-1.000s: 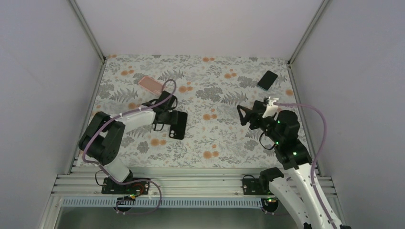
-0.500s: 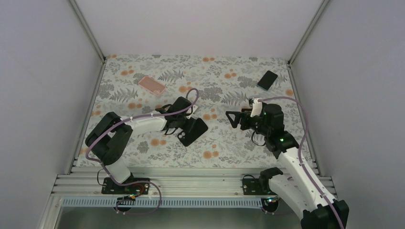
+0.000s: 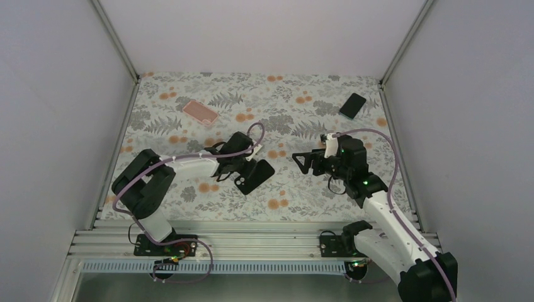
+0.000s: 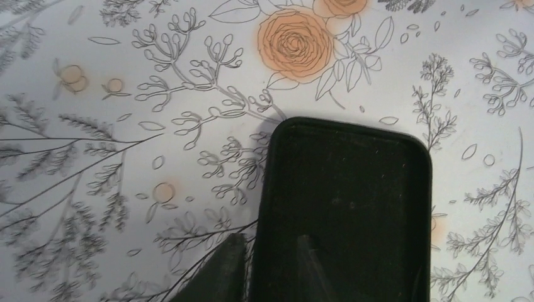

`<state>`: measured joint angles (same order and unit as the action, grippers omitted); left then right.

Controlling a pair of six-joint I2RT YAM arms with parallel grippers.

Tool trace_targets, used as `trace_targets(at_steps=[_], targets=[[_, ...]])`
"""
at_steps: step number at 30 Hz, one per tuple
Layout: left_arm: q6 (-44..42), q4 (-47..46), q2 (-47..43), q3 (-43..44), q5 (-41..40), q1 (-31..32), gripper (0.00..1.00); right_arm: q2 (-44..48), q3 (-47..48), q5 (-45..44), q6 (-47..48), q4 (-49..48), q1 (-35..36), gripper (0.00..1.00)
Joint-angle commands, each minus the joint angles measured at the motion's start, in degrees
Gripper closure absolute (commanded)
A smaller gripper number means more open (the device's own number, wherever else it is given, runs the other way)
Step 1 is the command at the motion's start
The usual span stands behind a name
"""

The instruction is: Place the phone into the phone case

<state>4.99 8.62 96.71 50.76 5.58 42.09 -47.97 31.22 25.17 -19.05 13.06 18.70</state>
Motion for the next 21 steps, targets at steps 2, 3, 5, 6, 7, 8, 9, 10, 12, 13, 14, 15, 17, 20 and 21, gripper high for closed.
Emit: trace_targets(at_steps=[2, 3, 5, 6, 7, 8, 9, 10, 12, 13, 14, 15, 17, 20, 21], targets=[[2.11, -0.10, -6.05, -1.35, -4.91, 0.28, 0.62, -2.36, 0.39, 2.42, 1.02, -1.58, 1.58, 0.01], [2.98, 0.80, -7.15, -1.34, -5.93, 0.28, 0.51, -3.26, 0.90, 2.35, 1.07, -1.36, 1.87, 0.01], [4.86, 1.73, -9.77, -2.11, -8.22, 0.28, 0.45, -5.30, 1.93, 2.31, 1.47, -1.04, 2.84, 0.01], [5.51, 1.70, -11.38, -2.83, -8.92, 0.28, 0.44, -6.37, 2.48, 2.08, 1.68, -0.98, 3.38, 0.01], [6.77, 1.53, -13.03, -3.66, -10.52, 0.28, 0.43, -7.45, 2.89, 1.77, 1.83, -0.94, 3.96, 0.01], [8.32, 1.48, -14.91, -4.47, -12.51, 0.28, 0.37, -9.13, 3.49, 1.39, 2.01, -0.83, 4.55, 0.01], [9.57, 1.46, -16.80, -5.24, -14.69, 0.28, 0.12, -10.47, 4.21, 0.92, 2.35, -0.49, 5.11, 0.01], [10.61, 1.49, -18.62, -6.09, -16.34, 0.28, 0.01, -11.88, 4.93, 0.49, 2.66, -0.18, 5.82, 0.01], [12.68, 2.01, -22.23, -7.32, -19.89, 0.27, 0.00, -14.99, 6.73, -0.80, 3.58, 0.79, 7.30, 0.01], [13.35, 2.02, -24.29, -8.02, -21.35, 0.28, 0.00, -16.63, 7.82, -1.87, 4.15, 1.59, 8.15, 0.01], [14.32, 2.00, -26.33, -8.91, -22.89, 0.28, 0.00, -18.29, 9.38, -3.78, 4.71, 2.54, 9.04, 0.01], [15.39, 2.18, -28.54, -9.80, -24.51, 0.28, 0.00, -19.92, 10.60, -4.96, 5.20, 3.35, 9.95, 0.01], [17.47, 2.82, -32.65, -11.40, -28.56, 0.28, 0.00, -23.38, 12.94, -7.50, 6.19, 5.01, 11.46, 0.01], [20.96, 5.02, -38.76, -13.10, -34.28, 0.28, 0.00, -28.57, 16.50, -11.31, 7.46, 7.29, 13.34, 0.00], [20.44, 4.40, -40.56, -14.36, -33.70, 0.28, 0.00, -30.28, 17.51, -12.39, 7.92, 7.89, 13.91, 0.00]])
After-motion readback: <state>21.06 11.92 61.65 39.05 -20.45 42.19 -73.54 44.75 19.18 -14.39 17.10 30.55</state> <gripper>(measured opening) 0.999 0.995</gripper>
